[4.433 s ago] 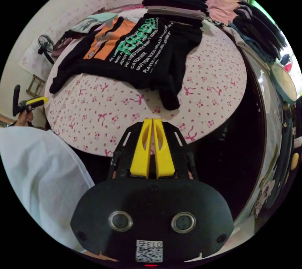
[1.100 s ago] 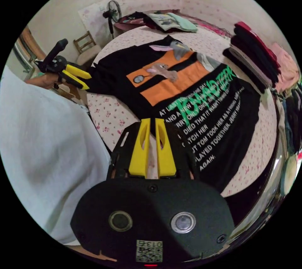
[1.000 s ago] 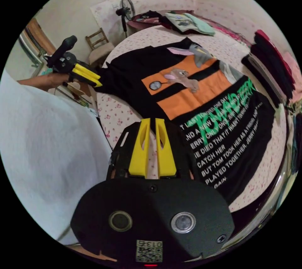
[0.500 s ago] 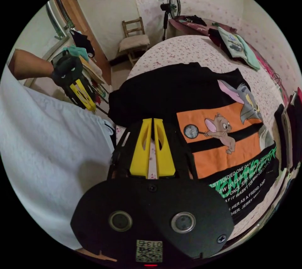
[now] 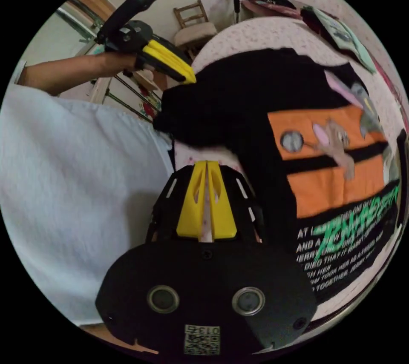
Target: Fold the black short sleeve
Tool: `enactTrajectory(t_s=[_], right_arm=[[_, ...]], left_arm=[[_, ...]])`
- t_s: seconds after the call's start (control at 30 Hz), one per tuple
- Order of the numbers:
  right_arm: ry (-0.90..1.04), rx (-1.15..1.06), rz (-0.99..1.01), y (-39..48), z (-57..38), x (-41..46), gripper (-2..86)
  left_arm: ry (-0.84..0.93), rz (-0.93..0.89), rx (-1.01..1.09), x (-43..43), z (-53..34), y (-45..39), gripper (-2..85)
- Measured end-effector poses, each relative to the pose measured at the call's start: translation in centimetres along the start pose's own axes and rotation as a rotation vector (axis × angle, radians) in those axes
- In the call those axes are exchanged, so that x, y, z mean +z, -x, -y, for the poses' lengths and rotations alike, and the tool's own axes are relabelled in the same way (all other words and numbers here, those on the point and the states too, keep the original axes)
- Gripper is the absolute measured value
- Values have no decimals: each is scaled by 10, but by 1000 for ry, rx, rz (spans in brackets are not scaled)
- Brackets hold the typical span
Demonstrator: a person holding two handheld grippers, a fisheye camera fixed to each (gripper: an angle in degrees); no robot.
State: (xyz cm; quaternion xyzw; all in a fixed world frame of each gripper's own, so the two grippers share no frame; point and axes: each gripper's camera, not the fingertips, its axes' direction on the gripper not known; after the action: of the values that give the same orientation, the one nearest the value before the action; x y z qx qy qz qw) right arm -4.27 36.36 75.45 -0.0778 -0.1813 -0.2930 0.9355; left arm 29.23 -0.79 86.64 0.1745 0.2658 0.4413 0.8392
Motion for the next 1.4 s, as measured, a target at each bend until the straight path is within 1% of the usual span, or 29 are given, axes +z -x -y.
enactTrajectory(t_s=[0.07, 0.1, 0.13, 0.17, 0.2, 0.23, 0.27, 0.33, 0.4, 0.43, 0.5, 0.6, 0.67, 0.73, 0.83, 0.97, 1.0, 1.07, 1.17, 1.23, 1.27, 1.3, 1.4], right_arm=[[-66, 114, -49, -15, -35, -18, 7], [-140, 229, -72, -29, -62, -34, 11], [-216, 391, -104, -45, -92, -50, 18], [-256, 480, -124, -54, -108, -58, 23], [-335, 651, -168, -68, -142, -73, 32], [-399, 805, -225, -78, -174, -84, 42], [-421, 878, -257, -82, -189, -89, 46], [-500, 1113, -359, -91, -238, -101, 62], [-508, 1207, -362, -98, -260, -102, 71], [-489, 1230, -356, -102, -266, -100, 76], [-468, 1246, -367, -109, -270, -97, 83], [-440, 1237, -330, -123, -265, -92, 85], [-396, 1225, -296, -132, -258, -87, 73], [-340, 1227, -338, -138, -251, -89, 34], [-278, 1157, -399, -138, -242, -97, 19], [-304, 1120, -506, -128, -237, -119, 13], [-318, 1113, -513, -126, -238, -124, 12], [-288, 1093, -505, -129, -238, -121, 12], [-190, 1087, -436, -145, -239, -102, 13], [-197, 1082, -422, -147, -242, -104, 15], [-201, 1077, -418, -148, -243, -107, 16], [-202, 1064, -413, -149, -244, -111, 18], [-222, 1119, -505, -153, -256, -133, 23]], left_arm=[[-32, -2, -65, -8, -10, 14, 10], [-79, -13, -126, -16, -16, 25, 20], [-103, -24, -158, -20, -19, 31, 27], [-151, -49, -222, -26, -22, 43, 47], [-189, -83, -266, -29, -22, 54, 71], [-198, -95, -282, -29, -21, 58, 77], [-206, -111, -302, -27, -16, 64, 89], [-189, -140, -301, -20, -4, 68, 99], [-133, -172, -261, -6, 14, 64, 81], [-118, -176, -248, -2, 18, 62, 69], [-76, -73, -193, 2, 28, 48, 23], [-30, 2, -119, 3, 34, 36, 8], [-20, 12, -105, 2, 34, 35, 3], [-27, 15, -121, -1, 29, 38, 0], [-55, 3, -166, -8, 14, 46, -2], [-107, 38, -166, -33, -9, 45, -3], [-111, 33, -171, -36, -15, 45, -2], [-85, 22, -185, -24, -22, 49, -1], [-21, -13, -205, 11, -29, 56, 0], [-21, -64, -239, 11, -34, 64, 1], [-28, -101, -246, 9, -39, 68, 1], [-54, -100, -248, 2, -45, 73, 2], [-138, -59, -313, -22, -56, 94, 7]])
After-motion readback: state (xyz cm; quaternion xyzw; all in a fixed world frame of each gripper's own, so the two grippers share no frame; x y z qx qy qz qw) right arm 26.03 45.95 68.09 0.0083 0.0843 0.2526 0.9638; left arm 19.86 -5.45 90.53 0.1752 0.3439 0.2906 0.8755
